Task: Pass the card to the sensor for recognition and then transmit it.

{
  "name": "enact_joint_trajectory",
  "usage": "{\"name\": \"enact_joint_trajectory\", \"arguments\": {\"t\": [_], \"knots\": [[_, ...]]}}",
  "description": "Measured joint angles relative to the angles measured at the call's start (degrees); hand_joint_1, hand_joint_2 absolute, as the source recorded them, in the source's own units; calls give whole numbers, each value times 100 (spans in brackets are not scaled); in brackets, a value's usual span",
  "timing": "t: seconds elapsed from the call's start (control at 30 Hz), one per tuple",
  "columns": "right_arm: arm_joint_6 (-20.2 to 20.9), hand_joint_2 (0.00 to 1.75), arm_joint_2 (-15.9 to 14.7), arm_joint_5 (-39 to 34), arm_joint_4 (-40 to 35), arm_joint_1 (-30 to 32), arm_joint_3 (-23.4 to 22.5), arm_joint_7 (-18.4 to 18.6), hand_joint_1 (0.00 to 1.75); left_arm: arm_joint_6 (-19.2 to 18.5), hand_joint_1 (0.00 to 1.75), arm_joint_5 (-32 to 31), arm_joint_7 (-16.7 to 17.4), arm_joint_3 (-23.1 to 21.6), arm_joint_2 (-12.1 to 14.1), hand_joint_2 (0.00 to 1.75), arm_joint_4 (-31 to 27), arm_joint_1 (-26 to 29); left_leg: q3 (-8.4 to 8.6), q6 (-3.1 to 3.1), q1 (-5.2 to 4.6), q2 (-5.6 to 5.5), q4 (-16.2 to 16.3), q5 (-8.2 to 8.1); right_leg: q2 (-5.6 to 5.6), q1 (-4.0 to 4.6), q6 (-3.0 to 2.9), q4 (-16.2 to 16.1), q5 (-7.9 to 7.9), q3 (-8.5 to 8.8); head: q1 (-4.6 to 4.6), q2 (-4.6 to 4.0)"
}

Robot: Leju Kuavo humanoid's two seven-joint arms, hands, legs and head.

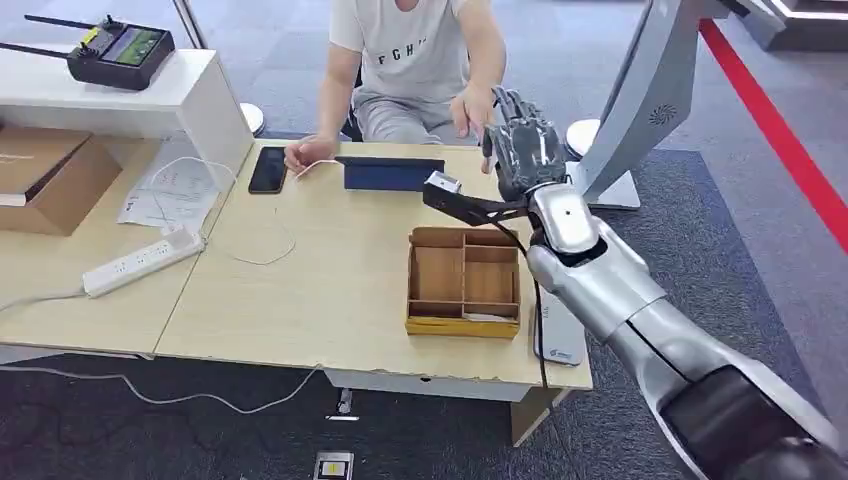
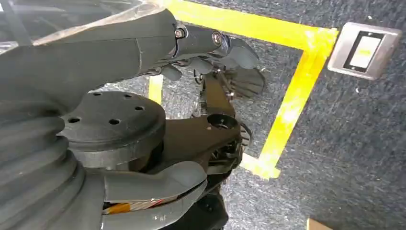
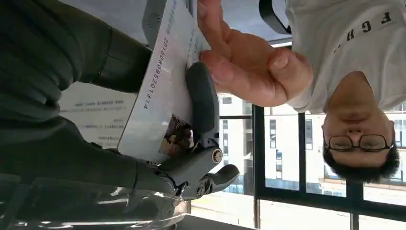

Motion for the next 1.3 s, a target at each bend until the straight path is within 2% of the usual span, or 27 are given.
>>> {"name": "enact_joint_trajectory", "arguments": {"t": [0.03, 0.07, 0.1, 0.4, 0.53, 0.57, 0.63, 0.67, 0.8, 0.93, 1.13, 1.3], "knots": [[2, 175, 0, 11, 30, -1, -2, 0, 175, 48, 0, -87, -102, 0, 0, 175, 0, -2, 0, 0, 0, 0, 1, 0, 0, 0, 0, 0, 0, 0, 0, 0], [2, 175, 0, 26, 50, 0, -4, 0, 126, 121, 0, -186, -219, 0, -2, 175, 0, -8, 0, 0, 0, 0, 1, 0, 0, 0, 0, 0, 0, 0, 2, 0], [2, 0, 2, 37, 72, -1, -9, 0, 0, 173, 0, -252, -307, 0, -4, 175, 0, -21, 1, 0, 0, 0, 1, 0, 0, 0, 0, 0, 0, 0, 0, 0], [-107, 0, 0, 28, 225, 0, -26, -131, 0, 173, 0, -359, -367, 0, -4, 175, -4, -196, 1, 0, 1, 0, 1, 0, 1, 1, 0, 0, 1, 0, 0, 0], [-324, 0, -7, -52, 254, 17, -77, -186, 0, -41, 0, -9, -287, 28, -4, 175, -7, -185, 2, 0, 0, 1, 1, 0, 2, 0, 0, 0, 1, -1, 0, 0], [-394, 0, -9, -63, 254, 18, -83, -186, 0, -55, 0, 26, -284, 37, -4, 0, -7, -179, 2, 0, 0, 1, 2, 0, 2, 0, 0, 0, 1, -1, 0, 0], [-437, 0, -11, -76, 254, 24, -101, -199, 0, -65, 0, 26, -284, 52, -4, 0, -7, -173, 2, 0, 1, 1, 2, 0, 2, 0, 0, 0, 1, -1, 0, 0], [-472, 0, -18, -155, 254, 40, -131, -245, 0, -35, 0, -11, -291, 52, -4, 175, -7, -172, 3, 0, 1, 1, 2, 0, 2, 0, 0, 0, 1, -2, 0, 0], [-927, 0, -142, -738, 40, 297, -336, -570, 0, 321, 0, -302, -385, 52, -4, 175, -7, -134, 6, -1, 1, 1, 2, 0, 2, 0, 0, -1, 1, -1, 0, 0], [-1220, 0, -446, -1356, -506, 858, -580, -704, 0, 585, 0, -392, -487, 52, -4, 175, -7, -32, 5, 0, 1, 0, 3, -2, 1, 0, 0, -5, 0, 0, -2, 0], [-1683, 0, -918, -2092, -1441, 1845, -894, -734, 0, 354, 0, -48, -568, 94, -4, 175, -7, 71, 5, 4, 0, 0, 3, -5, 2, 0, 0, -8, 0, -1, 2, 0], [-1842, 0, -1272, -2419, -2161, 2656, -1149, -695, 0, 492, 0, -214, -719, 151, -4, 175, -4, 107, 2, 4, 0, -1, 2, -5, 1, 0, 0, -8, 0, 1, 0, 0]]}}
